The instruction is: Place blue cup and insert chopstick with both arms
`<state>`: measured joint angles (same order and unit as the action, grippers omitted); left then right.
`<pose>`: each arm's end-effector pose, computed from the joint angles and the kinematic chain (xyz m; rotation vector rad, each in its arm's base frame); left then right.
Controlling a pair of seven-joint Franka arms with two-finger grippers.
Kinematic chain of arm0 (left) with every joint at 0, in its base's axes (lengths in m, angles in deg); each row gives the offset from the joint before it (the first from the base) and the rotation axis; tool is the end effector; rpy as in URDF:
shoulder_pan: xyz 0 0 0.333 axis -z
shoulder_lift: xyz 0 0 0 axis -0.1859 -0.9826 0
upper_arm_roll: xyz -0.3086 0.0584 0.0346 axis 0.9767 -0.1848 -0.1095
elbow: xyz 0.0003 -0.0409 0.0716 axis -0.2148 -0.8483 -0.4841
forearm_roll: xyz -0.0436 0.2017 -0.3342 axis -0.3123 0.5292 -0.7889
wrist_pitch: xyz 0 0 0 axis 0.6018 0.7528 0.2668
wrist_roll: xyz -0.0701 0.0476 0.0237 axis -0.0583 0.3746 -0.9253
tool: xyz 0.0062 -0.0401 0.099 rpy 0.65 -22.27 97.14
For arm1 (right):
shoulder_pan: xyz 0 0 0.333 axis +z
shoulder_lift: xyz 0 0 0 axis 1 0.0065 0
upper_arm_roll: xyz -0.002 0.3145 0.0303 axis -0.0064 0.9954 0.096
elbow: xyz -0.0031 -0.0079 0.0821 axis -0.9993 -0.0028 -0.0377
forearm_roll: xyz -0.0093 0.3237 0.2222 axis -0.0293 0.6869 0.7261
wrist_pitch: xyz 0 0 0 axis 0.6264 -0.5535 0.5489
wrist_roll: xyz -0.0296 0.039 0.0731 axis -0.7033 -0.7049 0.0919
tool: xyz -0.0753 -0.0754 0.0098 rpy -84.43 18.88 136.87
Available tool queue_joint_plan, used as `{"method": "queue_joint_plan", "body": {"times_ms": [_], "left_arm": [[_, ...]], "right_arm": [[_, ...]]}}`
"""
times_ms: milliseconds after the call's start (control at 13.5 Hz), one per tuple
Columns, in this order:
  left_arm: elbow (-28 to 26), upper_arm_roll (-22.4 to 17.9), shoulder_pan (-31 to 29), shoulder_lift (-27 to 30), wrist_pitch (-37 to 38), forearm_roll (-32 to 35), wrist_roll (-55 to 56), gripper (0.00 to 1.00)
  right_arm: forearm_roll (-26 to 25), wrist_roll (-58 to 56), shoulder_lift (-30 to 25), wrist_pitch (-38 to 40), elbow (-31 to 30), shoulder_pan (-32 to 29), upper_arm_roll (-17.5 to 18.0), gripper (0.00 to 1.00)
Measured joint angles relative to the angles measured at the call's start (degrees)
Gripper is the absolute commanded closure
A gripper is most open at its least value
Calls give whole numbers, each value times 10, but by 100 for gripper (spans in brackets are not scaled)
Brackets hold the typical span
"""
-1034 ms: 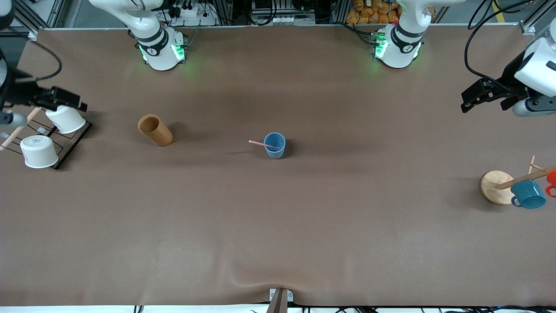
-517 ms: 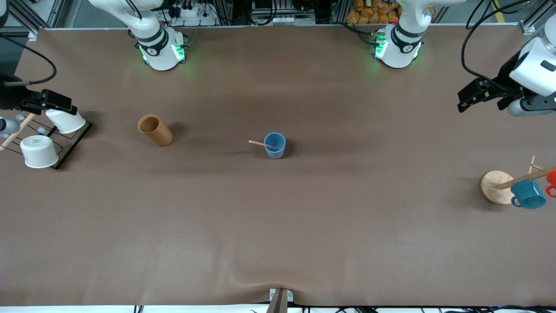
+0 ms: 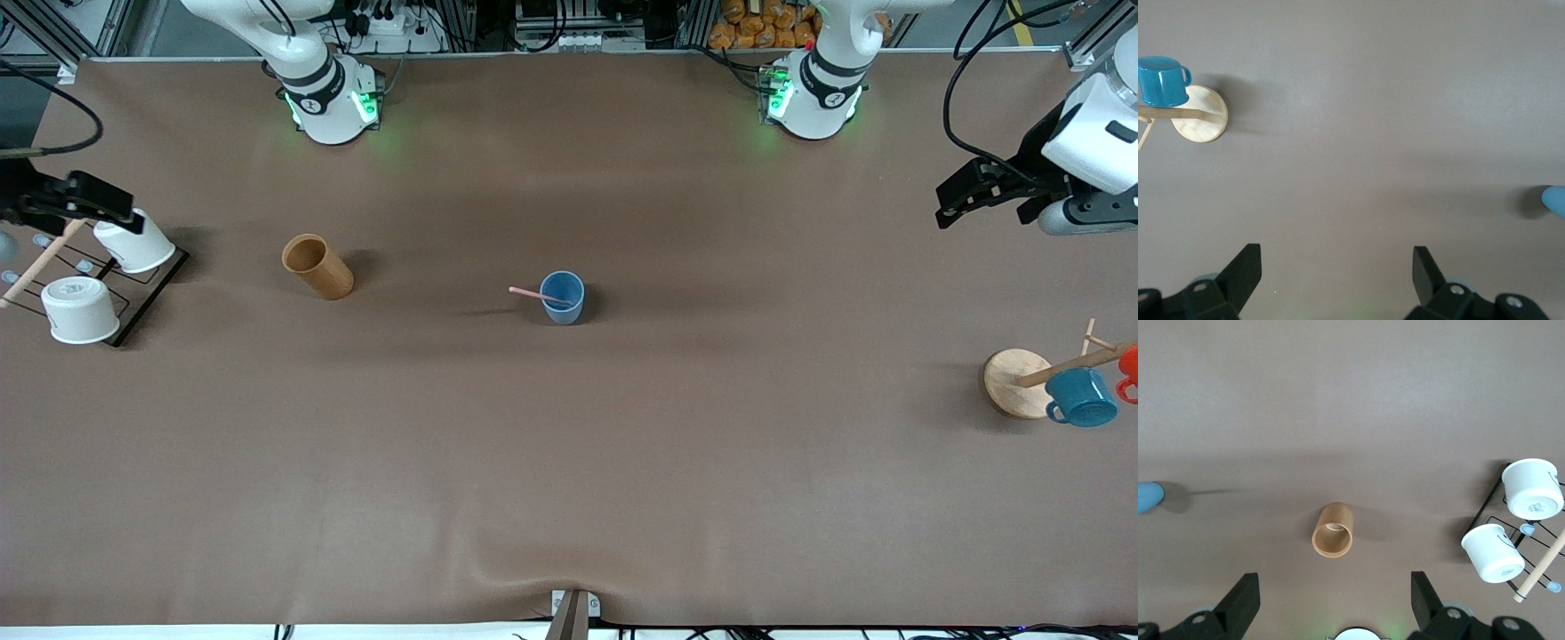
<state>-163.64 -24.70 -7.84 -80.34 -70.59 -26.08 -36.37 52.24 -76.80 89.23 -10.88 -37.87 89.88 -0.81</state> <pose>0.5306 -0.0693 0.6384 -3.1353 -0.0720 -0.0206 0.5565 -0.0199 0.6494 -3.0961 0.0283 0.1655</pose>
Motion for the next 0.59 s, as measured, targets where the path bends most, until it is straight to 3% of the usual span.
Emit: {"method": "queue_joint_plan", "body": {"times_ms": [591], "left_arm": [[-12,-2,2,5,0,0,0,0]], "right_arm": [[-1,-2,-24,-18,-27,-9,11,0]]}}
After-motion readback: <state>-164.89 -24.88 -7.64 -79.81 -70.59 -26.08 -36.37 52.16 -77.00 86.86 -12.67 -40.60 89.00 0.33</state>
